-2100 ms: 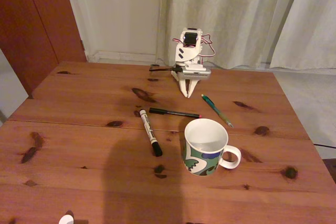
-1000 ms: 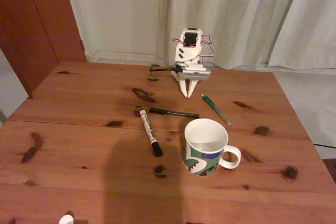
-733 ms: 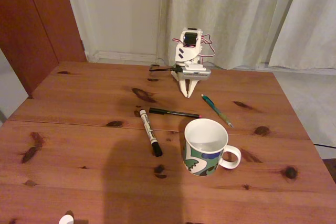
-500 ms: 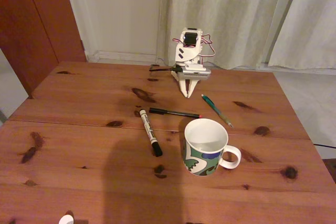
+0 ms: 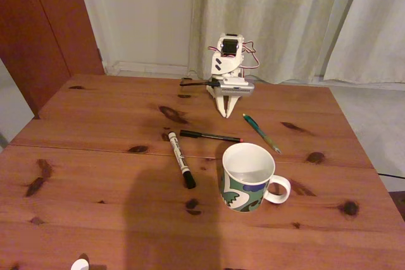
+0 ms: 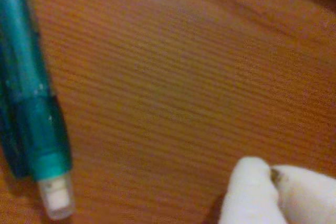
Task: Clean up the desk and place the pens and markers into the cup
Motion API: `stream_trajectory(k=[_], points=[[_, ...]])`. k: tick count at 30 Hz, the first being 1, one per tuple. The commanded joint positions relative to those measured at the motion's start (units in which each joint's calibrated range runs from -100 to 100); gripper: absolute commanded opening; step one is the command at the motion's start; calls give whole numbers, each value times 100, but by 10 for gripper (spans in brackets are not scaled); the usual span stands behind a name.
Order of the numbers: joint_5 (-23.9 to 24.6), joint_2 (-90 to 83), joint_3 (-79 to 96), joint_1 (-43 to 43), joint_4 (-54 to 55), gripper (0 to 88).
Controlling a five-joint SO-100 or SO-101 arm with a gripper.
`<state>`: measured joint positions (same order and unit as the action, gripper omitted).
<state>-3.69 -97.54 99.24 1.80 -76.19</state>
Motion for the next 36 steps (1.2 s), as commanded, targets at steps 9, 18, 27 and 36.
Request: stream_trajectory(k=[9, 18, 27, 36], points=[[2, -55, 40, 9, -75, 13], [-14, -55, 22, -103, 2, 9], [-29, 309, -1168, -127, 467, 8], [2, 3403, -2800, 315, 1318, 8]])
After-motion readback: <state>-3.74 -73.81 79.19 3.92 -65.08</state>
